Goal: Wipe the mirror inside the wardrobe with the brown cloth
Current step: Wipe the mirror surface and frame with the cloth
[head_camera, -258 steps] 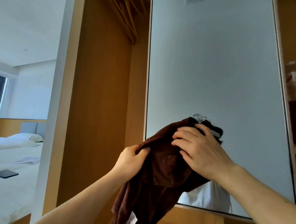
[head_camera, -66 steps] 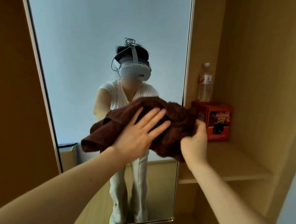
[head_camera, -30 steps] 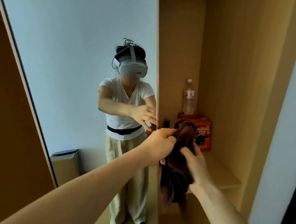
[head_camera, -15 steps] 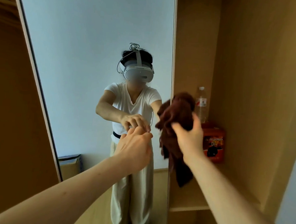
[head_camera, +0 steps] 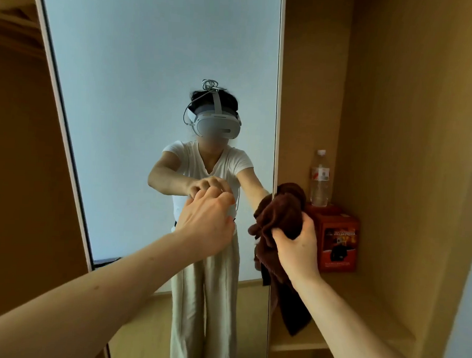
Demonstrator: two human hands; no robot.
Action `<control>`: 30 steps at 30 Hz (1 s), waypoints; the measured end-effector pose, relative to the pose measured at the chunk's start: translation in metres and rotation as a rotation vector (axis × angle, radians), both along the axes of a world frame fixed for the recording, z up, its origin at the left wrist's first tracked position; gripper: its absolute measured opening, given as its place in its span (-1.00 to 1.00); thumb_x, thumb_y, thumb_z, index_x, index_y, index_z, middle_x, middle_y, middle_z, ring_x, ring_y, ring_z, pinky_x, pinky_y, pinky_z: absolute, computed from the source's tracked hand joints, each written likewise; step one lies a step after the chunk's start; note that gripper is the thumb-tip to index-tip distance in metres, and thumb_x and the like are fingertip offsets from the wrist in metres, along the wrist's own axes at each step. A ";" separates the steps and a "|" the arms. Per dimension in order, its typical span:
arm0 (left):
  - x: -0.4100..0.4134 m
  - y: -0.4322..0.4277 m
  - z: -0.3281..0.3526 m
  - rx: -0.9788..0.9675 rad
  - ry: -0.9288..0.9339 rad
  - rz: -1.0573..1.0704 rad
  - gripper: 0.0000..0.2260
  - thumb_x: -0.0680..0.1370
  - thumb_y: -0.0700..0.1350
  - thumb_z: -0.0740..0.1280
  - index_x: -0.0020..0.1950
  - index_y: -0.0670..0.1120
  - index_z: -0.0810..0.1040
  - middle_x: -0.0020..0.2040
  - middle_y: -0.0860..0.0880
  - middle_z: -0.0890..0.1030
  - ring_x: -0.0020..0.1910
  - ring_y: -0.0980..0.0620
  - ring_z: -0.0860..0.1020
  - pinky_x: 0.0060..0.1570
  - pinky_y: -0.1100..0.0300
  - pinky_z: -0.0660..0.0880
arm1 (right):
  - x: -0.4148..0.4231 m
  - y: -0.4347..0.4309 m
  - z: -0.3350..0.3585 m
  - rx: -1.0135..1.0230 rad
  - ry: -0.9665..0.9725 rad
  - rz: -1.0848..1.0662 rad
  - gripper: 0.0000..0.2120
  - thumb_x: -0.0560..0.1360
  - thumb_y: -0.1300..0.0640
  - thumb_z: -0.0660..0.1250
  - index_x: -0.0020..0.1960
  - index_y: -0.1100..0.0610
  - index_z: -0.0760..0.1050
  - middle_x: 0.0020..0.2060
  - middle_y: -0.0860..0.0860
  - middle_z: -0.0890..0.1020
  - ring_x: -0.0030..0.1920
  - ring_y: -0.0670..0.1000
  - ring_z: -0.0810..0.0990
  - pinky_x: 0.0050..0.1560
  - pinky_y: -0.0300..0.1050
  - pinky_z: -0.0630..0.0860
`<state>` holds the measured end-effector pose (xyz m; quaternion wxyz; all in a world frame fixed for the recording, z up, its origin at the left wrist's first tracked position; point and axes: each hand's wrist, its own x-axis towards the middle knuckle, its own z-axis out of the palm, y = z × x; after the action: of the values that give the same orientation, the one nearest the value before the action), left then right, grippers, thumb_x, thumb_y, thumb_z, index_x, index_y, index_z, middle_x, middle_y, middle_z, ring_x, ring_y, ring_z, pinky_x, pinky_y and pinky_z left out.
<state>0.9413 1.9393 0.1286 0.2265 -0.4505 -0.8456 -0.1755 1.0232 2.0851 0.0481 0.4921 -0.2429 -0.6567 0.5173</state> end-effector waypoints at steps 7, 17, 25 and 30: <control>0.000 -0.008 0.042 0.058 0.091 0.043 -0.67 0.56 -0.07 0.23 0.33 0.00 0.43 0.33 -0.03 0.38 0.34 -0.08 0.29 0.29 0.05 0.25 | -0.016 0.003 0.134 0.183 -0.007 -0.198 -0.42 0.48 0.12 0.35 0.45 0.05 0.22 0.29 0.07 0.40 0.20 0.13 0.50 0.08 -0.09 0.42; -0.008 -0.016 0.091 0.156 0.168 0.102 -0.74 0.57 -0.06 0.18 0.25 0.00 0.43 0.19 -0.02 0.43 0.21 -0.09 0.36 0.17 0.04 0.30 | -0.009 -0.006 0.152 0.392 -0.088 -0.322 -0.45 0.54 0.08 0.28 0.47 0.06 0.19 0.36 0.11 0.31 0.19 0.17 0.50 0.00 -0.10 0.39; -0.014 -0.029 0.115 0.134 0.289 0.175 -0.76 0.58 0.01 0.16 0.23 0.02 0.39 0.18 0.00 0.42 0.18 -0.06 0.36 0.12 0.09 0.28 | -0.004 0.003 0.157 0.528 -0.130 -0.403 -0.46 0.50 0.12 0.34 0.43 0.09 0.24 0.37 0.09 0.31 0.20 0.17 0.49 0.03 -0.04 0.47; -0.023 -0.036 0.130 0.106 0.381 0.190 -0.74 0.59 0.00 0.14 0.27 0.04 0.37 0.22 0.02 0.39 0.22 -0.05 0.35 0.12 0.11 0.28 | -0.014 0.010 0.234 0.872 -0.246 -0.654 -0.44 0.56 0.11 0.25 0.49 0.15 0.14 0.44 0.17 0.22 0.35 0.24 0.32 0.25 0.07 0.36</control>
<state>0.9179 1.9035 0.2590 0.4209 -0.3812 -0.8158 -0.1093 1.0088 2.0955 0.2817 0.6015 -0.2667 -0.7529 -0.0138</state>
